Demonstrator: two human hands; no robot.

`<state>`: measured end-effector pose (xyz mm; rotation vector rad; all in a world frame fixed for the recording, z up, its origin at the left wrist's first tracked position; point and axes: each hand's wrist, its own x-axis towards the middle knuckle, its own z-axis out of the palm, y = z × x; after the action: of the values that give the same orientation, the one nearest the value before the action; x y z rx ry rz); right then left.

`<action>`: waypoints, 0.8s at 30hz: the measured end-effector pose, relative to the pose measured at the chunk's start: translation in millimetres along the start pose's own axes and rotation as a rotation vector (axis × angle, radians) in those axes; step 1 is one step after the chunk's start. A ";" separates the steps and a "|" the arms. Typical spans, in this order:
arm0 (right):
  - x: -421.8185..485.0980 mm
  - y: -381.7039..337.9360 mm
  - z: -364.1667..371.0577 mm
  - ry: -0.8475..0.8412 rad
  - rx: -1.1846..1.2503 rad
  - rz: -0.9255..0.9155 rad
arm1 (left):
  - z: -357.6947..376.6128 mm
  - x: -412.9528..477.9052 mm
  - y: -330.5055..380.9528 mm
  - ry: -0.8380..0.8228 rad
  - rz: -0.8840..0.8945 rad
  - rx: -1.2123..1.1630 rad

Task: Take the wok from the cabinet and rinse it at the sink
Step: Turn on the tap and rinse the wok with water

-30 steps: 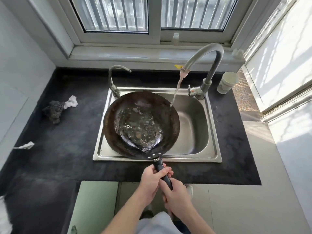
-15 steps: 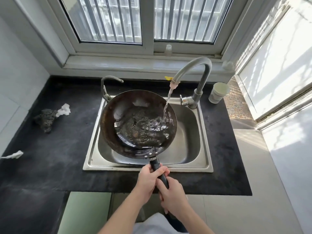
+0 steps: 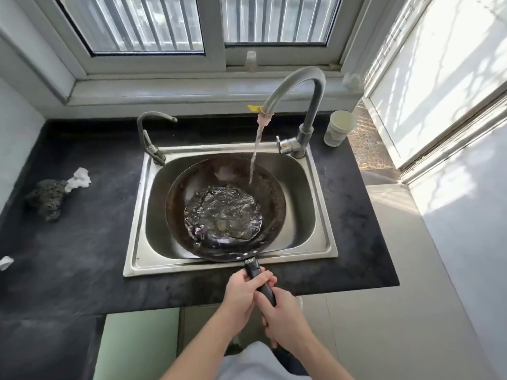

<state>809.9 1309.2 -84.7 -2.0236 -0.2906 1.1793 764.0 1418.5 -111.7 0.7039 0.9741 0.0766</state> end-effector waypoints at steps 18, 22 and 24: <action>-5.8 6.4 -14.2 0.176 -0.224 -0.039 | 20.9 2.1 -1.1 -0.167 -0.079 -0.104; -6.0 7.1 -19.2 0.189 -0.244 -0.047 | 26.1 3.2 -0.3 -0.183 -0.092 -0.105; -4.4 7.5 -24.9 0.195 -0.262 -0.054 | 30.9 3.9 1.3 -0.195 -0.097 -0.112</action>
<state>826.6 1289.3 -80.1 -2.3239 -0.4171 0.9403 790.6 1405.1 -102.7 0.5496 0.8090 -0.0230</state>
